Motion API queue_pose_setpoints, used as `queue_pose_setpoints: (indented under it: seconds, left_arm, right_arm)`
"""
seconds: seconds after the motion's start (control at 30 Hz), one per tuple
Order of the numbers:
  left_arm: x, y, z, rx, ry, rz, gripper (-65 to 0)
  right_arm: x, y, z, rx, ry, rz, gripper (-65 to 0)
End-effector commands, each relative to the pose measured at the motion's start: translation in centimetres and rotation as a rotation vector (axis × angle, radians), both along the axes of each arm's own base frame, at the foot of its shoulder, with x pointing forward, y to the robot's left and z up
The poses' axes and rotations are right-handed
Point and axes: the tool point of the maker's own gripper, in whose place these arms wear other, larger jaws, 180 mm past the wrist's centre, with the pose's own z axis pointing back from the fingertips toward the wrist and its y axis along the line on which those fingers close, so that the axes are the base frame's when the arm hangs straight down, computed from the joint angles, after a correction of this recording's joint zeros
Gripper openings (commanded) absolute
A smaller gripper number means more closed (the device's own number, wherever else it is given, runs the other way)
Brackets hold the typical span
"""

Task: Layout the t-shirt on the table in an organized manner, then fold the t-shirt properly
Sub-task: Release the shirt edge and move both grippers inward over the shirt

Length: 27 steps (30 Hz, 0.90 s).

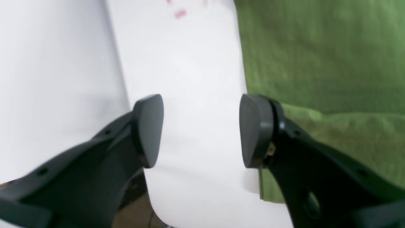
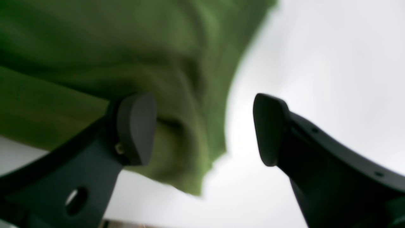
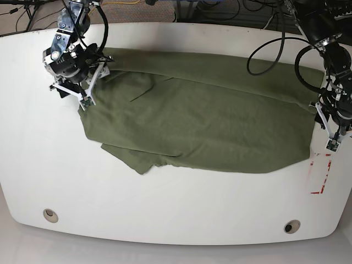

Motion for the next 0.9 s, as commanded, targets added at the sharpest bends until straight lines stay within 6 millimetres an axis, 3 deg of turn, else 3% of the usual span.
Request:
queue_pose_setpoints:
  seconds: [0.0, 0.13, 0.3, 0.5, 0.73, 0.87]
  left_arm:
    - [-0.5, -0.5, 0.1, 0.002, -0.012, -0.004, -29.0]
    - [-1.6, -1.0, -1.0, -0.006, 0.016, -0.008, -29.2]
    - [-2.8, -2.1, -2.8, -0.042, 0.051, -0.008, -29.2]
    - [-3.8, -3.0, -4.2, -0.072, 0.073, -0.015, -29.2]
    - [-4.0, -4.0, -4.9, -0.103, 0.048, -0.049, -29.2]
    - [-4.1, -4.0, -4.9, -0.101, 0.050, -0.049, -29.2]
  right_arm:
    - [1.2, 0.6, 1.2, 0.071, -0.086, -0.029, -19.0]
    - [2.9, 1.1, 2.2, 0.126, -0.186, -0.064, -19.0]
    - [2.9, 0.3, 2.0, 0.080, -0.179, -0.073, -19.0]
    - [2.8, 0.8, 1.8, 0.094, -0.173, -0.071, -19.0]
    - [4.0, 6.2, 0.7, 0.186, -0.152, 0.021, -19.0]
    - [4.0, 8.0, -0.8, 0.217, -0.105, 0.063, -19.0]
